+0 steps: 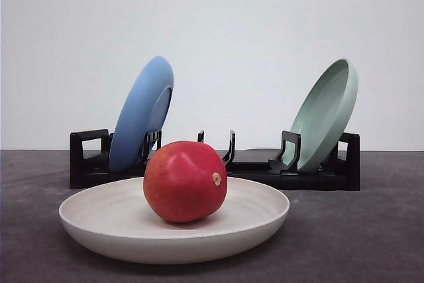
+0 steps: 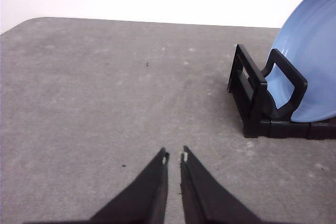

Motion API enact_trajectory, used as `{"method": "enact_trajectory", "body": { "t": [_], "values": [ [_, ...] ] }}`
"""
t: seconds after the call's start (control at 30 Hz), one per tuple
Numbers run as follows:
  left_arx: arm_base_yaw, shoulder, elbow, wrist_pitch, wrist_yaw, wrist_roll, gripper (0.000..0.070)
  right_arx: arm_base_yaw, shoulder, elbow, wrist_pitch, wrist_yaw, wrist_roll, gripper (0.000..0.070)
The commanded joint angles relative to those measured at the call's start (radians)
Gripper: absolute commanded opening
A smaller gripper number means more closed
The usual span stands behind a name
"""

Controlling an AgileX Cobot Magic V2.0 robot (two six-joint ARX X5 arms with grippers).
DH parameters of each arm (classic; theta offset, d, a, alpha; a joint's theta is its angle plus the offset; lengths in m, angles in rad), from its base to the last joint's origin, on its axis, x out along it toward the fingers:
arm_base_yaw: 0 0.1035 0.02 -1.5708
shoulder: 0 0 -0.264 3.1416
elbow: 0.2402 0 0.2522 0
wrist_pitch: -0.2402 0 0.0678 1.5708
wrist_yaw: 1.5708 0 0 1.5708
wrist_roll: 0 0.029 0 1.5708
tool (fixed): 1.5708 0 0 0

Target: Place pomegranate in white plate

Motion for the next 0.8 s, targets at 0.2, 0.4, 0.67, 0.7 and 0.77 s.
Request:
{"method": "enact_trajectory", "body": {
  "t": [0.2,0.4,0.67,0.7,0.77],
  "values": [
    [0.002,0.0,-0.011,-0.001,-0.002,0.013,0.0026,-0.002,0.0,-0.003,0.01,0.0,0.014,0.0038],
    [0.002,0.0,-0.011,-0.001,-0.002,0.013,0.0027,-0.002,0.0,-0.003,0.01,0.0,0.014,0.0038],
    [0.002,0.0,-0.011,-0.001,-0.002,0.013,0.0026,-0.002,0.0,-0.003,0.01,0.0,0.014,0.0038],
    [0.002,0.0,-0.011,-0.001,-0.002,0.013,0.0026,-0.002,0.0,-0.003,0.01,0.0,0.014,0.0038],
    [0.002,0.0,-0.011,-0.001,-0.002,0.013,0.0026,-0.002,0.0,-0.003,0.01,0.0,0.014,0.0038]
  ]
}}
